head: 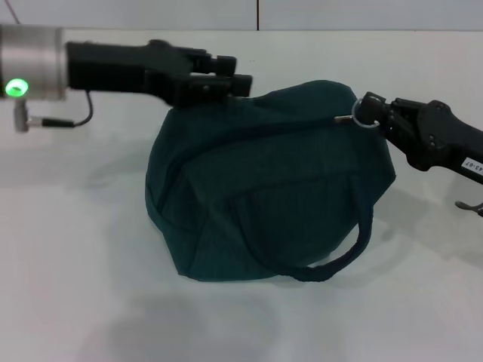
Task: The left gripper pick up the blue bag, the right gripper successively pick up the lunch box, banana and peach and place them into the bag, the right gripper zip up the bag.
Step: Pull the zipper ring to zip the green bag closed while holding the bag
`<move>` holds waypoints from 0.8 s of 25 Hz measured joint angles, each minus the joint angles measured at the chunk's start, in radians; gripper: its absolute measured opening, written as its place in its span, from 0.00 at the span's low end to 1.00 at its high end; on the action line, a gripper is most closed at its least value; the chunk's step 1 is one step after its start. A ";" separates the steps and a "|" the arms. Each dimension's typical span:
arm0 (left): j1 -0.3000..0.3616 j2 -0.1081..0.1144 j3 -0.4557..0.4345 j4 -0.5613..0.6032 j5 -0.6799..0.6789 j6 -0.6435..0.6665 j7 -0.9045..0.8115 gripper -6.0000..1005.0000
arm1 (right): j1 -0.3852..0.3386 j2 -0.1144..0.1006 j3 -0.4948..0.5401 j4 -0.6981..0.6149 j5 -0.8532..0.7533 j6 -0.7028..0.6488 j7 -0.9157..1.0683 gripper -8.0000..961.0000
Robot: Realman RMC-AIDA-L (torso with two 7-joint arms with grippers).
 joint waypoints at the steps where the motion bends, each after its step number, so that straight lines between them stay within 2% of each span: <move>1: -0.029 0.003 0.001 0.004 0.039 -0.001 -0.037 0.49 | 0.000 0.000 0.000 0.002 0.000 -0.002 0.000 0.07; 6: -0.174 0.019 0.011 0.016 0.271 0.069 -0.230 0.48 | -0.007 0.000 0.003 0.006 0.001 -0.013 0.000 0.07; 8: -0.208 0.028 0.008 0.028 0.307 0.119 -0.276 0.47 | -0.008 0.000 0.005 0.007 0.001 -0.014 0.000 0.07; 16: -0.268 0.095 0.005 0.058 0.321 0.254 -0.421 0.45 | -0.001 0.001 0.005 0.020 0.002 -0.024 0.000 0.07; 20: -0.283 0.105 0.009 0.053 0.336 0.295 -0.458 0.44 | -0.001 0.001 0.005 0.021 0.002 -0.031 0.000 0.07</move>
